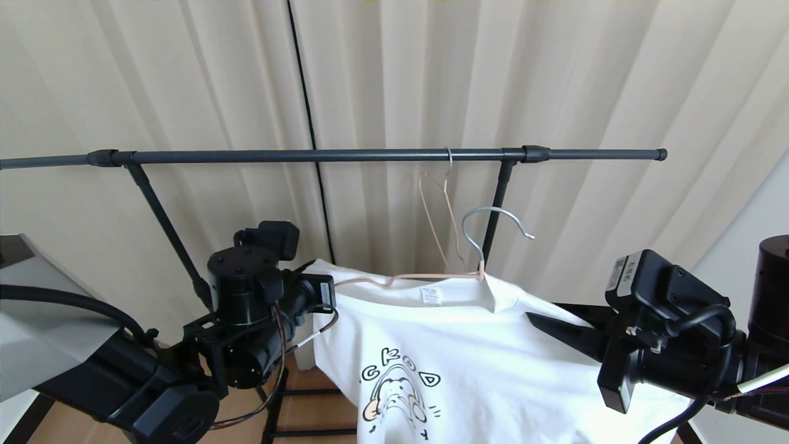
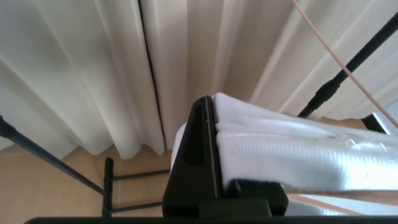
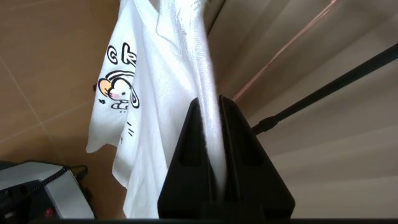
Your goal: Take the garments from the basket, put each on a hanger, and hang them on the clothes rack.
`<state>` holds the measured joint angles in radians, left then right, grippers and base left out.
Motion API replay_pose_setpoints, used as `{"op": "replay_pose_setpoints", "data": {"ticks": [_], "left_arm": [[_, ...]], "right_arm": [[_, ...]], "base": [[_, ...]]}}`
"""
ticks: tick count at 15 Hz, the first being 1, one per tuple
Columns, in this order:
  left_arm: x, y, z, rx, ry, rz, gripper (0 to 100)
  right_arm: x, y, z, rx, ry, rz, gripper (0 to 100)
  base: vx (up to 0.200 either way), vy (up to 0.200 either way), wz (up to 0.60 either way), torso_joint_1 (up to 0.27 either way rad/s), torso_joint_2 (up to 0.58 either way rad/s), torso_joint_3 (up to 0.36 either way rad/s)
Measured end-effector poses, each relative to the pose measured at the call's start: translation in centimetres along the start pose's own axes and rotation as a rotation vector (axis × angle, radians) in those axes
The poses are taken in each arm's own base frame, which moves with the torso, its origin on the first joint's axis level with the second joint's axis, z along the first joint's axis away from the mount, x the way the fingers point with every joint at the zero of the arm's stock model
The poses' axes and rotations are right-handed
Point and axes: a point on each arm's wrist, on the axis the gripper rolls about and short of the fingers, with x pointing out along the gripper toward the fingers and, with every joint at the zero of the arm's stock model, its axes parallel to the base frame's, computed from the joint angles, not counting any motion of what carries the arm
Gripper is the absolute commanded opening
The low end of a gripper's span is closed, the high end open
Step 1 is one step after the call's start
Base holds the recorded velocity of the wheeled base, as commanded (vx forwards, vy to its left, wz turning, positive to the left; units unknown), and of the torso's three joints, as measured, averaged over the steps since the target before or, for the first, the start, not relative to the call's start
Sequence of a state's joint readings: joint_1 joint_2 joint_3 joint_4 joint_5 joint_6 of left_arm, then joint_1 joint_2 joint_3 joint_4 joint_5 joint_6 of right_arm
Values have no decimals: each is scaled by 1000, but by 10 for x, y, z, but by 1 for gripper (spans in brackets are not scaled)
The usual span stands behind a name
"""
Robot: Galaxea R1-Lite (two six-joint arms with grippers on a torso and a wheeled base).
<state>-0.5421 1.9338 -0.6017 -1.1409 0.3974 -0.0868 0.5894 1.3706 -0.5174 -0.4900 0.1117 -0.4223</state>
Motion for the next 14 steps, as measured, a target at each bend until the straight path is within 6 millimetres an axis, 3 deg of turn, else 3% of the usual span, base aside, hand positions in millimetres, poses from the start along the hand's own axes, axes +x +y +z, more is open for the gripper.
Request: {"op": "replay_pose_setpoints", "data": {"ticks": [10, 14], "left_arm": [[-31, -34, 18, 134, -72, -122, 0], [-36, -37, 23, 182, -92, -91, 0]], "right_arm": [[36, 3, 1, 81, 3, -94, 0], [50, 7, -4, 82, 45, -188, 0]], "base": [[0, 0, 0, 0, 0, 0], [0, 0, 0, 0, 0, 0]]}}
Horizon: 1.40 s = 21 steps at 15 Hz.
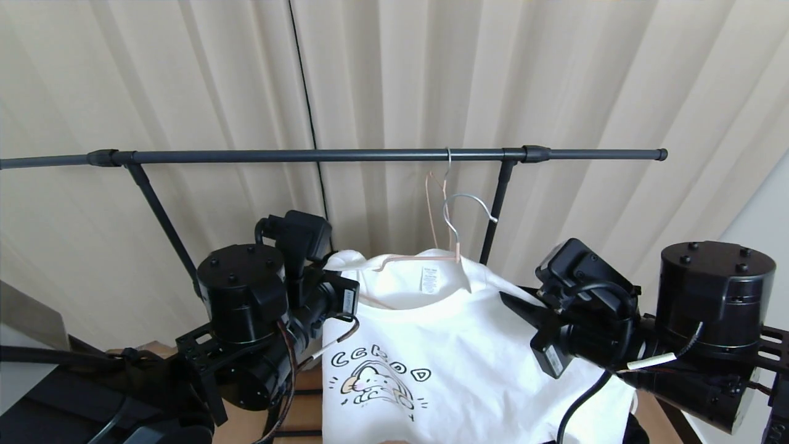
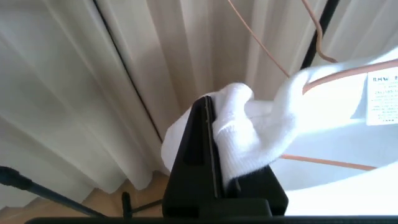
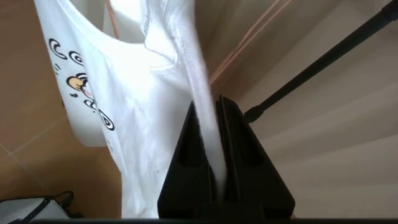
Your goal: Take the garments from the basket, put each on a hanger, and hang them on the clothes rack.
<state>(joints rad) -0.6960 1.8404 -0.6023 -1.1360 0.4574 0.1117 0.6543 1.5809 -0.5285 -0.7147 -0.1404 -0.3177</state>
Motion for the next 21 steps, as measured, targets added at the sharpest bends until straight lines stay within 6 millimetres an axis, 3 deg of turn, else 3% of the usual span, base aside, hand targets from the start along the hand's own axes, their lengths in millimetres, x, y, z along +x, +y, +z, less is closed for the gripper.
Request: {"op": "replay_pose_setpoints", "data": {"ticks": [5, 13, 17, 21], "left_arm": [[-5, -8, 6, 9, -20, -13, 0], [-2, -21, 26, -25, -80, -45, 0], [-2, -31, 38, -34, -103, -71, 0], [-7, -31, 36, -25, -98, -79, 0]], "right_arm": [[10, 7, 0, -1, 0, -18, 0], [50, 35, -4, 105, -92, -56, 0], [59, 43, -4, 148, -165, -47, 0], [60, 44, -2, 177, -225, -13, 0]], "base": [[0, 0, 0, 0, 0, 0], [0, 0, 0, 0, 0, 0], [0, 0, 0, 0, 0, 0], [0, 0, 0, 0, 0, 0]]}}
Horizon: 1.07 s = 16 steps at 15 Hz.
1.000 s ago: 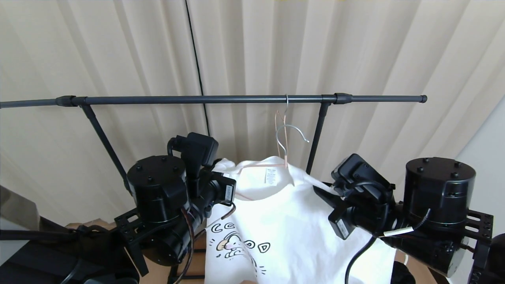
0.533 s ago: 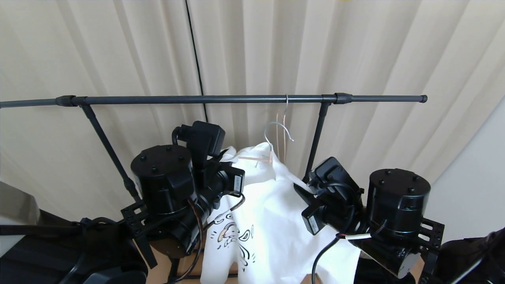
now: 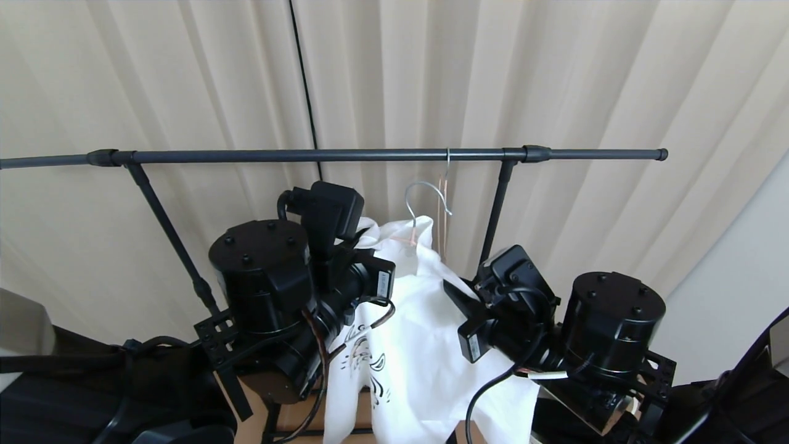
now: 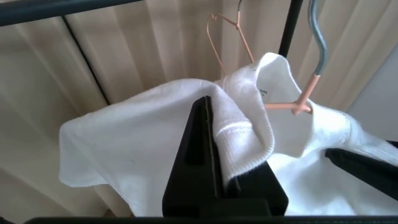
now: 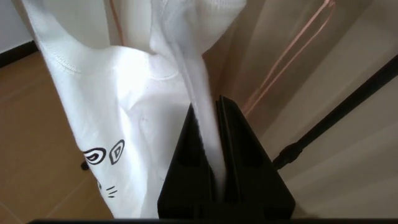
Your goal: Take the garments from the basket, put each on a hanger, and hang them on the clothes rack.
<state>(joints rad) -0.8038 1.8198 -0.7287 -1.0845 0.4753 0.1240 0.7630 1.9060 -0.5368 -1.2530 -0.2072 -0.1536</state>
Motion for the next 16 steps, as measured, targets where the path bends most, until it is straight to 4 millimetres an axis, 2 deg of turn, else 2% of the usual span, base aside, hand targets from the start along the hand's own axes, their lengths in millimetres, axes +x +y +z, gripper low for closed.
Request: {"op": "replay_pose_setpoints", "data": {"ticks": [9, 10, 16], "left_arm": [[-18, 7, -8, 58, 30, -24, 0], [-19, 6, -9, 60, 33, -29, 100], [-30, 7, -5, 49, 22, -50, 100]], "right_arm": [[-8, -4, 17, 67, -119, 17, 0], [-9, -4, 17, 67, -125, 21, 0], [-14, -6, 19, 69, -138, 62, 0]], "base": [[0, 0, 0, 0, 0, 0], [0, 0, 0, 0, 0, 0], [0, 0, 0, 0, 0, 0]]}}
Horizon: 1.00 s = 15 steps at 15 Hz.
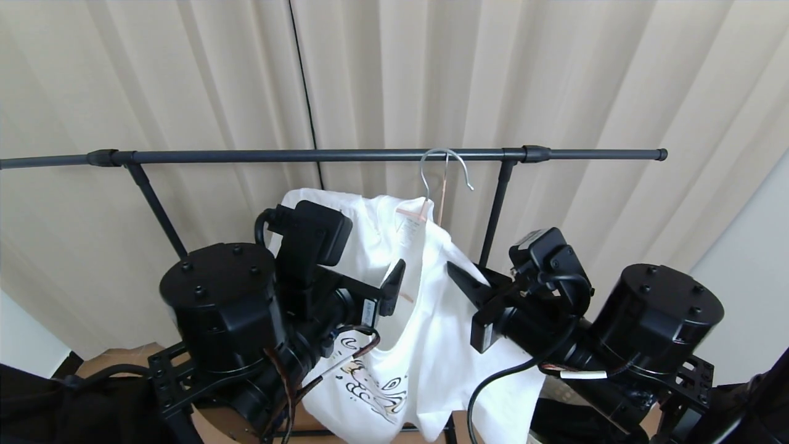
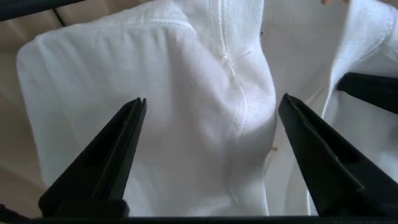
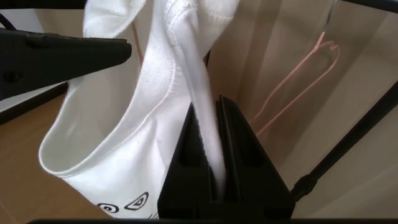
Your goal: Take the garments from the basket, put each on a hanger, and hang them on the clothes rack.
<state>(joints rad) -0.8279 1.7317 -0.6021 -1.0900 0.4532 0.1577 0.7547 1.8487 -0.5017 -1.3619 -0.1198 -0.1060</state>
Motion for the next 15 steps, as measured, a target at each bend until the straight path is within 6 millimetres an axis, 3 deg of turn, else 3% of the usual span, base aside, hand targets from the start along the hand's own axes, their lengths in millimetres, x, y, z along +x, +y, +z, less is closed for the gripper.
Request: {"op": "replay_pose_setpoints", "data": {"ticks": [6, 12, 15], "left_arm": [[-33, 34, -2, -15, -8, -34, 100], [-41, 103, -18, -27, -9, -148, 100], [-38, 118, -29, -35, 23, -165, 100]], "right_arm": [[-10, -27, 6, -1, -28, 61, 0], [-33, -73, 8, -14, -53, 198, 0], [-46, -88, 4, -14, -46, 291, 0]], "base": [[0, 0, 0, 0, 0, 0], [0, 0, 0, 0, 0, 0], [0, 0, 0, 0, 0, 0]]}}
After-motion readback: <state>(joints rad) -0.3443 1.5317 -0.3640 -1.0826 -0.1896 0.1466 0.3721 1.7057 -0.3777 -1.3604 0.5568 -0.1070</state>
